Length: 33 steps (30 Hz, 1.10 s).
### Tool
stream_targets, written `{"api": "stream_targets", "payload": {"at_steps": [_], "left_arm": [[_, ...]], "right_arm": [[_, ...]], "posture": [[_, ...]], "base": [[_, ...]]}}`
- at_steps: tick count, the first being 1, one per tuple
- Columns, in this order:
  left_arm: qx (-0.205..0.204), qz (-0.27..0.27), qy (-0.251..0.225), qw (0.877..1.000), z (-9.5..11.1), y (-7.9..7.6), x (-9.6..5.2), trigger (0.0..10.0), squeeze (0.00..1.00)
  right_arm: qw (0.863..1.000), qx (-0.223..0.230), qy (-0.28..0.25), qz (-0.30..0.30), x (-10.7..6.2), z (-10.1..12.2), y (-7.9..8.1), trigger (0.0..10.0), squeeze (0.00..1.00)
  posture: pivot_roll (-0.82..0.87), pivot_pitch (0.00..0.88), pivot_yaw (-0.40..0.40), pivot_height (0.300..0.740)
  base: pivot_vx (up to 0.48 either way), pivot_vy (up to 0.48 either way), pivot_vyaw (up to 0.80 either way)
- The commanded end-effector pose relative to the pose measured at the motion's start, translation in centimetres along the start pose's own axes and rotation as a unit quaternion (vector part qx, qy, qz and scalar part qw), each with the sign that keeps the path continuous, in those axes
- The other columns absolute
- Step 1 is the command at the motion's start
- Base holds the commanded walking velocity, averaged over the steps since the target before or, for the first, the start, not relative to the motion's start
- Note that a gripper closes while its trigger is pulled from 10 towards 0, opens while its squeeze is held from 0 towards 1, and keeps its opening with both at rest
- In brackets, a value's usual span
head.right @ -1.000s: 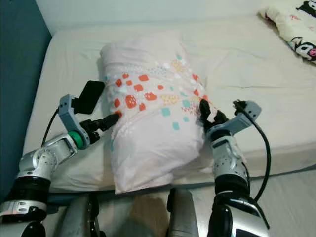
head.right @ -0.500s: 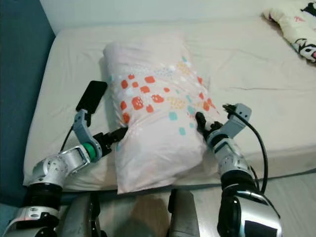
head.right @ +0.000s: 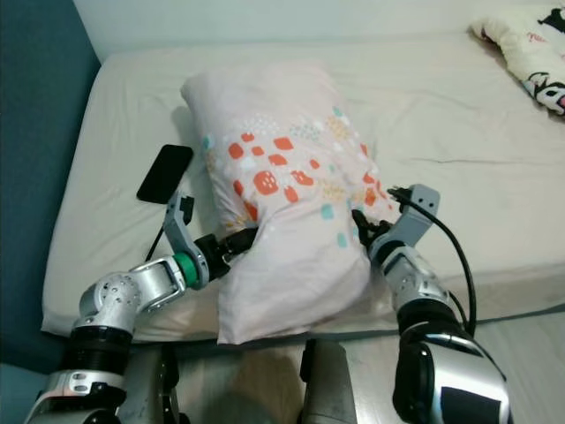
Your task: Clean up the room
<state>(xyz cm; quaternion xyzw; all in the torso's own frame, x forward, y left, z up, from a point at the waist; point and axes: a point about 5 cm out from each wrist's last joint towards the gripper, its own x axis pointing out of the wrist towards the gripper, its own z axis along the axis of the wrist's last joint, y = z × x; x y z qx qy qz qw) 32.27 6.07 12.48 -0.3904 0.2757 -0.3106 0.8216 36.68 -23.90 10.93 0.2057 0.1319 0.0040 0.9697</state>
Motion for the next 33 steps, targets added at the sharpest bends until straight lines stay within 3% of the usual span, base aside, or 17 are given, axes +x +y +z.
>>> {"api": "stream_targets", "payload": {"at_steps": [1,11,17,19,20,23,30,32,33], "left_arm": [[0.006,-0.023,0.033,0.999,-1.1,-1.1,0.7,0.0,0.0],[0.027,0.009,0.029,0.999,-1.0,-0.7,0.7,0.0,0.0],[0.013,-0.011,0.019,1.0,-0.4,-1.6,0.6,0.0,0.0],[0.006,-0.033,0.011,0.999,0.2,-2.4,0.5,0.0,0.0],[0.006,-0.033,0.011,0.999,0.2,-2.4,0.5,0.0,0.0],[0.009,-0.061,-0.029,0.998,2.5,-3.7,-0.5,0.0,0.0],[0.031,-0.063,-0.08,0.994,4.9,-4.3,-1.9,0.0,0.0],[0.054,-0.044,-0.132,0.989,7.2,-4.3,-3.3,0.0,0.0],[0.054,-0.044,-0.132,0.989,7.2,-4.3,-3.3,0.0,0.0]], "right_arm": [[0.999,0.026,0.04,0.02,0.0,-2.3,0.7,0.0,0.0],[0.997,0.04,0.021,0.059,0.3,-1.7,1.7,0.0,0.0],[0.992,0.054,0.014,0.111,0.6,-1.6,3.2,0.0,0.0],[0.986,0.054,0.013,0.159,0.9,-1.4,4.8,0.0,0.0],[0.986,0.054,0.013,0.159,0.9,-1.4,4.8,0.0,0.0],[0.974,0.037,0.006,0.224,1.7,-0.3,8.6,0.0,0.0],[0.965,0.022,0.0,0.26,2.2,0.7,11.7,0.0,0.0],[0.957,0.008,-0.009,0.291,2.4,1.7,14.1,0.0,0.0],[0.957,0.008,-0.009,0.291,2.4,1.7,14.1,0.0,0.0]], "posture": [[0.04,0.053,0.082,0.556],[0.04,0.057,0.086,0.556],[0.04,0.066,0.088,0.556],[0.04,0.066,0.088,0.556],[0.04,0.066,0.088,0.556],[0.04,0.07,0.085,0.556],[0.06,0.072,0.075,0.556],[0.07,0.076,0.064,0.556],[0.07,0.076,0.064,0.556]], "base": [[0.0,0.0,0.0],[0.0,0.0,0.0],[0.0,0.0,0.0],[0.0,0.0,0.0],[0.0,0.0,0.0],[0.0,0.0,0.0],[0.0,0.0,0.0],[0.0,0.0,0.0],[0.0,0.0,0.0]]}}
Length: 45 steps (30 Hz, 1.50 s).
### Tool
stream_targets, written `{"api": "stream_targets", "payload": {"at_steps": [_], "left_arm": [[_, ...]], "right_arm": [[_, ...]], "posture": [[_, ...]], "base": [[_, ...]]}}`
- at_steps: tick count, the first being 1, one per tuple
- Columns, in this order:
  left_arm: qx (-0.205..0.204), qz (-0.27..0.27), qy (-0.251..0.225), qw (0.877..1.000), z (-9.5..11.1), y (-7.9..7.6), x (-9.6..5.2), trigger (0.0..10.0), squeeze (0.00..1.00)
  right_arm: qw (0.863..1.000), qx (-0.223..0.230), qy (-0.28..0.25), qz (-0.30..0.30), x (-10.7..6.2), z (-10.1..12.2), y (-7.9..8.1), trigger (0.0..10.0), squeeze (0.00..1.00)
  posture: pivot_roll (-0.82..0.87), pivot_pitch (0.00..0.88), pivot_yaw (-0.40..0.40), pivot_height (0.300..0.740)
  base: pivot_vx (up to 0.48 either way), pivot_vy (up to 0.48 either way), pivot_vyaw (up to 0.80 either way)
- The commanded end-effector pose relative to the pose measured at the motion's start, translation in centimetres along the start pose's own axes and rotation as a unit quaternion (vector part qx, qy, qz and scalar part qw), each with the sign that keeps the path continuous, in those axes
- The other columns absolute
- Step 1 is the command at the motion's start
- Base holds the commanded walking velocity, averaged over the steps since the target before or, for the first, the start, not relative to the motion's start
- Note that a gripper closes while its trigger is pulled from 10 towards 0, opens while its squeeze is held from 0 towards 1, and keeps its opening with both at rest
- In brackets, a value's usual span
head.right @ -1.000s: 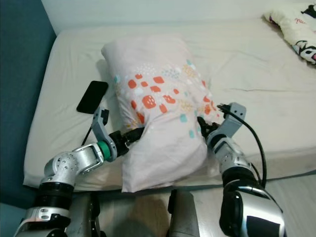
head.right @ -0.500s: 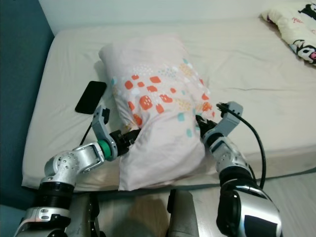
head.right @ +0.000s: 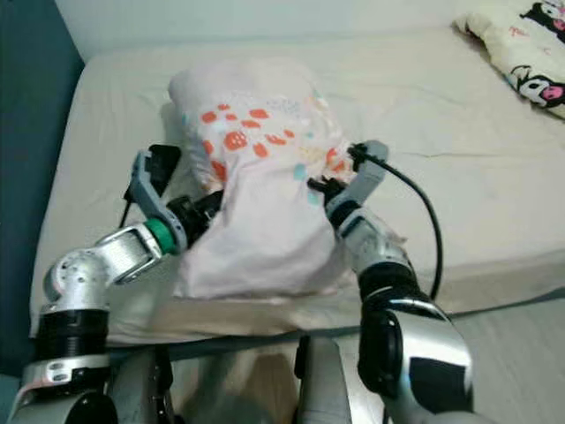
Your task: Clean up the room
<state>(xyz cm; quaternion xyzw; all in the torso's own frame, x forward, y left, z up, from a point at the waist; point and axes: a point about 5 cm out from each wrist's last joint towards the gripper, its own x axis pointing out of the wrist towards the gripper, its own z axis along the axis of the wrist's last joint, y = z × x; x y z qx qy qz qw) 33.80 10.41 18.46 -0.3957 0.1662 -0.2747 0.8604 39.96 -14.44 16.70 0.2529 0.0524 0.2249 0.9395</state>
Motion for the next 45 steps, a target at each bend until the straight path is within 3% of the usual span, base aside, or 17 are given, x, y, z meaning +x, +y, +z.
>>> {"api": "stream_targets", "payload": {"at_steps": [1,7,10,15,20,25,32,33,34,35,36,37,40,42,43,44,45], "left_arm": [[0.029,-0.035,-0.047,0.998,2.4,-2.0,-0.2,0.0,0.0],[0.084,-0.041,-0.145,0.985,6.6,-3.0,-2.1,0.0,0.0],[0.135,-0.071,-0.248,0.957,10.8,-5.1,-4.4,0.0,0.0],[0.2,-0.112,-0.33,0.916,13.3,-7.3,-7.1,0.0,0.0],[0.232,-0.094,-0.364,0.897,14.2,-7.5,-8.2,0.0,0.0],[0.291,0.016,-0.368,0.883,13.4,-4.3,-9.0,0.0,0.0],[0.376,0.191,-0.259,0.869,9.2,2.0,-6.9,0.0,0.0],[0.426,0.223,-0.211,0.851,7.9,3.3,-6.1,0.0,0.0],[0.467,0.249,-0.168,0.831,6.9,4.4,-5.6,0.0,0.0],[0.467,0.249,-0.168,0.831,6.9,4.4,-5.6,0.0,0.0],[0.539,0.297,-0.14,0.776,6.6,5.5,-5.5,0.0,0.0],[0.539,0.297,-0.14,0.776,6.6,5.5,-5.5,0.0,0.0],[0.589,0.388,-0.134,0.697,7.6,6.8,-6.4,0.0,0.0],[0.589,0.388,-0.134,0.697,7.6,6.8,-6.4,0.0,0.0],[0.606,0.406,-0.141,0.669,8.0,6.9,-6.9,0.0,0.0],[0.606,0.406,-0.141,0.669,8.0,6.9,-6.9,0.0,0.0],[0.62,0.437,-0.16,0.631,8.7,7.0,-7.7,0.0,0.0]], "right_arm": [[0.997,-0.019,0.019,0.075,2.1,-0.1,3.7,0.0,0.0],[0.99,-0.057,-0.003,0.131,3.4,1.5,6.8,0.0,0.0],[0.98,-0.098,-0.042,0.17,4.4,3.4,9.6,0.0,0.0],[0.965,-0.161,-0.088,0.186,5.1,5.9,12.3,0.0,0.0],[0.951,-0.211,-0.102,0.2,5.5,6.9,14.4,0.0,0.0],[0.937,-0.249,-0.066,0.235,6.0,5.8,16.5,0.0,0.0],[0.951,-0.237,0.022,0.195,5.8,0.3,13.9,0.0,0.0],[0.958,-0.222,0.04,0.177,5.5,-1.2,12.9,10.0,0.0],[0.963,-0.21,0.05,0.163,5.2,-2.3,12.0,10.0,0.0],[0.963,-0.21,0.05,0.163,5.2,-2.3,12.0,10.0,0.0],[0.969,-0.189,0.051,0.151,4.7,-3.1,10.9,10.0,0.0],[0.969,-0.189,0.051,0.151,4.7,-3.1,10.9,10.0,0.0],[0.976,-0.166,0.03,0.135,4.2,-2.9,9.3,10.0,0.0],[0.976,-0.166,0.03,0.135,4.2,-2.9,9.3,10.0,0.0],[0.979,-0.158,0.016,0.128,3.9,-2.4,8.7,10.0,0.0],[0.979,-0.158,0.016,0.128,3.9,-2.4,8.7,10.0,0.0],[0.981,-0.155,-0.013,0.116,3.3,-1.6,7.3,10.0,0.0]], "posture": [[0.07,0.076,0.057,0.556],[0.08,0.076,0.044,0.556],[0.09,0.071,0.037,0.556],[0.09,0.071,0.038,0.556],[0.1,0.072,0.033,0.556],[0.13,0.073,0.009,0.556],[0.16,0.078,-0.01,0.556],[0.15,0.077,-0.007,0.556],[0.13,0.082,0.005,0.556],[0.13,0.082,0.005,0.556],[0.11,0.085,0.016,0.556],[0.11,0.085,0.016,0.556],[0.11,0.087,0.019,0.556],[0.11,0.087,0.019,0.556],[0.1,0.09,0.022,0.556],[0.1,0.09,0.022,0.556],[0.09,0.097,0.031,0.556]], "base": [[0.0,0.0,0.0],[0.0,0.0,0.0],[0.0,0.0,0.0],[0.0,0.0,0.0],[0.0,0.0,0.0],[0.0,0.0,0.0],[0.0,0.0,0.0],[0.0,0.0,0.0],[0.0,0.0,0.0],[0.0,0.0,0.0],[0.0,0.0,0.0],[0.0,0.0,0.0],[0.0,0.0,0.0],[0.0,0.0,0.0],[0.0,0.0,0.0],[0.0,0.0,0.0],[0.0,0.0,0.0]]}}
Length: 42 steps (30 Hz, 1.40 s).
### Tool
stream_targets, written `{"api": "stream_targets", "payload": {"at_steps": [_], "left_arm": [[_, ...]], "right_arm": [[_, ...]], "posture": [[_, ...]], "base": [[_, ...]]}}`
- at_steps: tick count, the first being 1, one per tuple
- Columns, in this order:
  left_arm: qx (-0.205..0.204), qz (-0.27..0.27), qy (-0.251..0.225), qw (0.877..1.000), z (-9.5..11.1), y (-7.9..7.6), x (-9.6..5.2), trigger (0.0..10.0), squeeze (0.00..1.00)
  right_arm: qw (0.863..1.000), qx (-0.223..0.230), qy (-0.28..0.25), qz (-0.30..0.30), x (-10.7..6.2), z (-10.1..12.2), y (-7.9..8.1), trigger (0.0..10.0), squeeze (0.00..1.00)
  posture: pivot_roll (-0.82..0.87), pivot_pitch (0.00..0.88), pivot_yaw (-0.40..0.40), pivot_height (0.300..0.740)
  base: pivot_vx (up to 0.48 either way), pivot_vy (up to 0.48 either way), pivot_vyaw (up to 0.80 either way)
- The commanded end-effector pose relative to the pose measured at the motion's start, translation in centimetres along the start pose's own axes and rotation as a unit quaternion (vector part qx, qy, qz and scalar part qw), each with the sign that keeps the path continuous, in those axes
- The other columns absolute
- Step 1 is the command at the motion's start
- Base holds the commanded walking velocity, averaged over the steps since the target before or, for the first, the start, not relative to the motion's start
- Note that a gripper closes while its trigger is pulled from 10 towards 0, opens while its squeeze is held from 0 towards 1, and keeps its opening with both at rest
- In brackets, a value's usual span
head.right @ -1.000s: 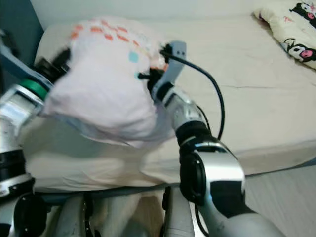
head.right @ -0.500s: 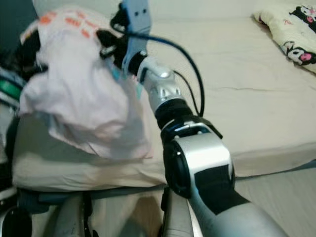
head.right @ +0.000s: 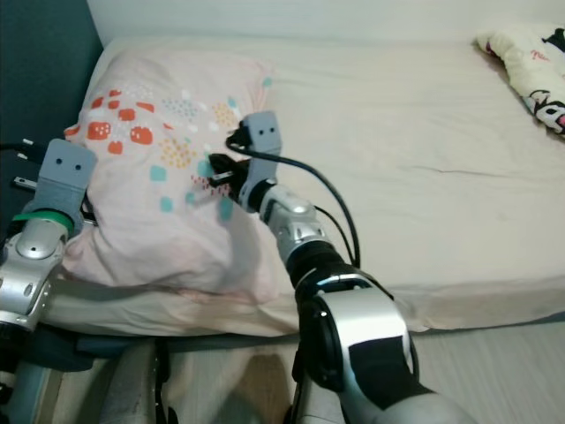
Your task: Clean up the room
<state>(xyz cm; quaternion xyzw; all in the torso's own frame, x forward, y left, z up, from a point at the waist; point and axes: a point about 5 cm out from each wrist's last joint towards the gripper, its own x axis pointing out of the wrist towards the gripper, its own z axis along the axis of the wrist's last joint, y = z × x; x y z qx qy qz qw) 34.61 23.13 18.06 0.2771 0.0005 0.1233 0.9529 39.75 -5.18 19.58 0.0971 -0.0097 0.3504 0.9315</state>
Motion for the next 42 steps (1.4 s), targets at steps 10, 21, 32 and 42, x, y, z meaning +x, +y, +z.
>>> {"api": "stream_targets", "payload": {"at_steps": [10,21,32,42], "left_arm": [[0.059,0.203,-0.143,0.967,2.7,5.9,-1.6,10.0,0.0],[0.064,-0.06,0.012,0.996,-2.5,0.0,-0.8,10.0,0.86],[-0.029,0.125,0.084,0.988,-4.9,5.5,-1.2,10.0,1.0],[-0.058,0.103,0.048,0.992,-3.2,5.5,-2.0,10.0,0.0]], "right_arm": [[0.985,-0.045,-0.117,-0.119,-9.4,-0.3,-6.9,10.0,0.0],[0.974,-0.034,-0.119,-0.189,-11.9,-2.2,-7.4,10.0,0.0],[0.976,-0.027,-0.112,-0.185,-11.5,-1.9,-6.7,10.0,0.0],[0.976,-0.022,-0.11,-0.188,-11.2,-2.0,-6.5,10.0,0.0]], "posture": [[0.06,0.12,0.058,0.556],[0.05,0.117,0.079,0.556],[0.06,0.118,0.073,0.556],[0.07,0.11,0.073,0.556]], "base": [[0.0,0.0,0.0],[0.0,0.0,0.0],[0.0,0.0,0.0],[0.0,0.0,0.0]]}}
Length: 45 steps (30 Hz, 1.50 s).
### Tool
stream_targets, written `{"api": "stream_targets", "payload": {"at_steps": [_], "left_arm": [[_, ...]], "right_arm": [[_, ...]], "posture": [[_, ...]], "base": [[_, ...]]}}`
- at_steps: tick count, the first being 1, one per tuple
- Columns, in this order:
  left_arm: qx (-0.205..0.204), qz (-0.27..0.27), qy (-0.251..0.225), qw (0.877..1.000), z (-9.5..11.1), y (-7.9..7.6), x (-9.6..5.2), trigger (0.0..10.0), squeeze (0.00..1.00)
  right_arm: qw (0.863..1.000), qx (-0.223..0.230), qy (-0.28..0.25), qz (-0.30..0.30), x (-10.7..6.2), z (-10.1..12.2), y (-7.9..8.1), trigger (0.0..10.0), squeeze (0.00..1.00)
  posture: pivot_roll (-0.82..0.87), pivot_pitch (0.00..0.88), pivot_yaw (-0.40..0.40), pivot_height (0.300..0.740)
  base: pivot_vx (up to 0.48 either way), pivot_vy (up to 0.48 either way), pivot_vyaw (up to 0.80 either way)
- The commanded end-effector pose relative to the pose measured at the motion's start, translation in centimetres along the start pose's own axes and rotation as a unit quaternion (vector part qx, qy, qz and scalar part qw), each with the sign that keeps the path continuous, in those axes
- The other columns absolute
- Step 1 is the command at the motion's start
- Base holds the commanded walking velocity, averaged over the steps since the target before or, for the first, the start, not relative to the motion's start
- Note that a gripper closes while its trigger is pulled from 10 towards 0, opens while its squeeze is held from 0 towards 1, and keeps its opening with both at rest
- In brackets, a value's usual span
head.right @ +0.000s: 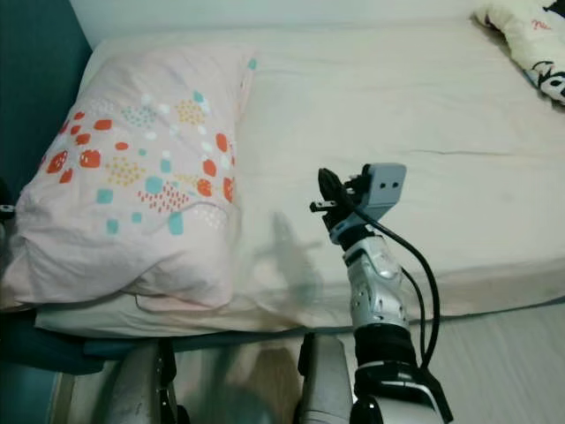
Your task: Clean up the room
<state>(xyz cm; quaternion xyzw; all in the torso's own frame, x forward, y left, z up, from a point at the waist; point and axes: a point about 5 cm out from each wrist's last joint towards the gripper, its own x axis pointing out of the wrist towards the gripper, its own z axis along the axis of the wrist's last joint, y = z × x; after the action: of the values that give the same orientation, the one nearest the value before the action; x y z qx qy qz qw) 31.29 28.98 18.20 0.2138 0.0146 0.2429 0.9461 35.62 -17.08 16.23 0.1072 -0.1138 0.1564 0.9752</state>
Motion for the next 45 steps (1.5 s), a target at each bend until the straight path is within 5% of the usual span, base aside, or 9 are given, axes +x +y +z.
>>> {"api": "stream_targets", "payload": {"at_steps": [1,4,10,16,22,27,31,39,45], "left_arm": [[-0.011,-0.014,-0.03,0.999,0.6,-0.5,-0.3,10.0,0.0],[-0.022,-0.041,-0.172,0.984,5.0,-1.5,-0.5,10.0,0.0],[-0.049,-0.143,-0.242,0.958,8.6,-4.7,-1.5,10.0,0.0],[-0.003,-0.291,-0.14,0.947,8.2,-13.9,-1.4,10.0,0.0],[-0.059,-0.24,-0.049,0.968,7.3,-16.2,0.1,10.0,0.0],[-0.044,-0.384,0.068,0.92,2.1,-18.9,-2.5,10.0,0.0],[-0.082,-0.418,0.06,0.903,2.5,-19.2,-3.2,10.0,0.0],[-0.335,-0.36,-0.088,0.866,9.5,-15.4,-2.1,10.0,0.0],[-0.329,-0.329,-0.143,0.873,10.7,-12.5,-2.0,10.0,0.0]], "right_arm": [[1.0,0.009,0.012,-0.003,-0.2,-0.7,0.2,10.0,0.0],[1.0,0.008,0.01,0.001,0.0,-0.5,0.3,10.0,0.0],[1.0,0.007,0.01,0.003,0.2,-0.4,0.4,10.0,0.0],[1.0,0.013,0.011,-0.004,0.6,-0.8,1.2,10.0,0.0],[1.0,0.018,0.007,0.005,1.1,-0.9,2.3,10.0,0.0],[1.0,0.022,0.001,0.005,1.1,-0.8,2.7,10.0,0.0],[1.0,0.025,0.001,-0.001,1.1,-0.7,2.8,10.0,0.0],[0.999,-0.027,-0.024,-0.015,2.1,1.2,3.5,10.0,0.0],[0.999,-0.032,-0.034,-0.023,2.3,1.9,3.8,10.0,0.0]], "posture": [[0.07,0.11,0.073,0.556],[0.07,0.096,0.069,0.556],[0.07,0.089,0.071,0.556],[0.05,0.083,0.077,0.556],[0.03,0.07,0.094,0.556],[0.02,0.078,0.107,0.556],[0.03,0.091,0.099,0.556],[0.03,0.099,0.081,0.556],[0.03,0.1,0.074,0.556]], "base": [[0.0,0.0,0.0],[0.0,0.0,0.0],[0.0,0.0,0.0],[0.0,0.0,0.0],[0.0,0.0,0.0],[0.0,0.0,0.0],[0.0,0.0,0.0],[0.0,0.0,0.0],[0.0,0.0,0.0]]}}
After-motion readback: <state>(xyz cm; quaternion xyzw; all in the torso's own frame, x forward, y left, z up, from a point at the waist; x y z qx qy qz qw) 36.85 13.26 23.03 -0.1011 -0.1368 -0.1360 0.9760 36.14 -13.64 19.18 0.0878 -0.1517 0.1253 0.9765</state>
